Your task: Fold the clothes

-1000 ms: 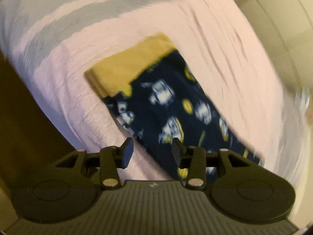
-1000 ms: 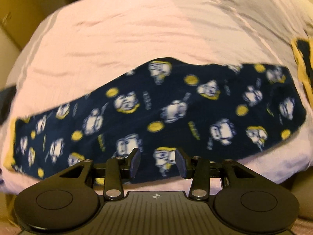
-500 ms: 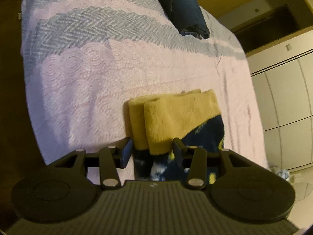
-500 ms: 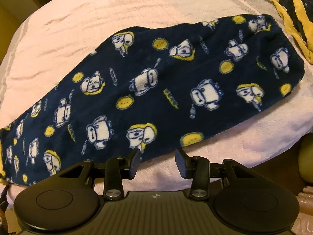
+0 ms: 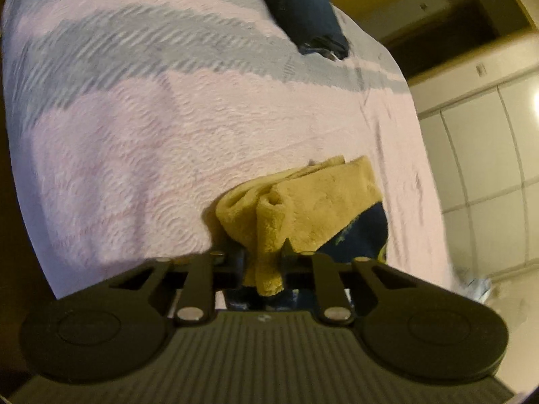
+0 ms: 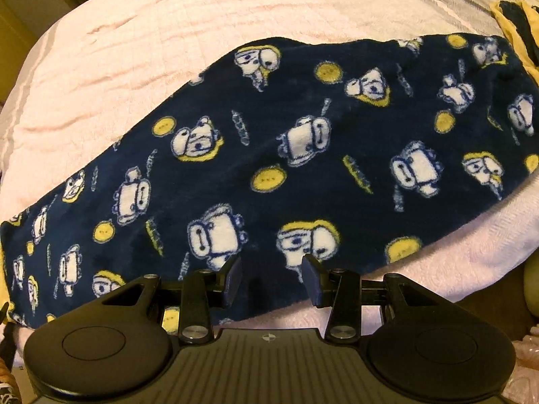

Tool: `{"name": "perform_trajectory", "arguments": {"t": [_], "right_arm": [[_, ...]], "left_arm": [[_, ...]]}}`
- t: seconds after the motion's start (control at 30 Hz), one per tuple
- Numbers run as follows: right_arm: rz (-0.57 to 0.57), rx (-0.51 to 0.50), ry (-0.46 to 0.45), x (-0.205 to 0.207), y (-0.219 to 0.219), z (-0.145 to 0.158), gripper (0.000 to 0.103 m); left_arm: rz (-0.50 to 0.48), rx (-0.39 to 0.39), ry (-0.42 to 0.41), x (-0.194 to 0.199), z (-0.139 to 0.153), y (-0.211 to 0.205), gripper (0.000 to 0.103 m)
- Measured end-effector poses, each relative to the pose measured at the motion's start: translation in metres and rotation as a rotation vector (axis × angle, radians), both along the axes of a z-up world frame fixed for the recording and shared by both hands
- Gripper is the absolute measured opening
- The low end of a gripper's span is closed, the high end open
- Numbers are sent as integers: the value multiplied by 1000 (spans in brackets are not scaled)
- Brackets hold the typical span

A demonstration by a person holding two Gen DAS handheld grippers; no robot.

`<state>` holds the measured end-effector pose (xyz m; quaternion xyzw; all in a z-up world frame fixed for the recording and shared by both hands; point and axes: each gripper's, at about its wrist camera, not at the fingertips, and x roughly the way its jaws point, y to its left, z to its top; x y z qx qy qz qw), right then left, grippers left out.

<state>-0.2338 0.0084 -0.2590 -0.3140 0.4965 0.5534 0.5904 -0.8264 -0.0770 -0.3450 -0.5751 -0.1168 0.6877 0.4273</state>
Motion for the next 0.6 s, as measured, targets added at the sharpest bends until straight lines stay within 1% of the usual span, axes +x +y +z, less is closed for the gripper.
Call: {"name": "perform_trajectory", "arguments": {"t": [0.07, 0.13, 0.2, 0.3, 0.37, 0.4, 0.43, 0.47, 0.53, 0.6], "right_arm": [[-6, 7, -8, 5, -2, -1, 43], [-18, 13, -17, 16, -5, 0, 43], [-30, 20, -24, 29, -10, 0, 43], [-50, 31, -30, 56, -16, -3, 43], [-66, 43, -27, 78, -19, 0, 43], [-74, 45, -25, 88, -20, 1, 43], [-81, 46, -24, 99, -22, 2, 43], [-87, 47, -24, 110, -24, 3, 43], [-95, 49, -23, 131, -28, 5, 43], [-102, 53, -19, 152, -31, 7, 43]], "left_arm": [[-53, -25, 91, 9, 11, 10, 11], [-162, -52, 253, 28, 32, 22, 11], [-305, -67, 440, 57, 58, 36, 10], [-483, -18, 642, 111, 94, 54, 10], [-599, 37, 746, 158, 116, 65, 10], [-670, 70, 800, 188, 126, 68, 10], [-727, 99, 824, 213, 132, 70, 10], [-778, 132, 827, 239, 137, 70, 10], [-873, 193, 767, 293, 137, 69, 10], [-957, 206, 701, 343, 122, 66, 12]]}}
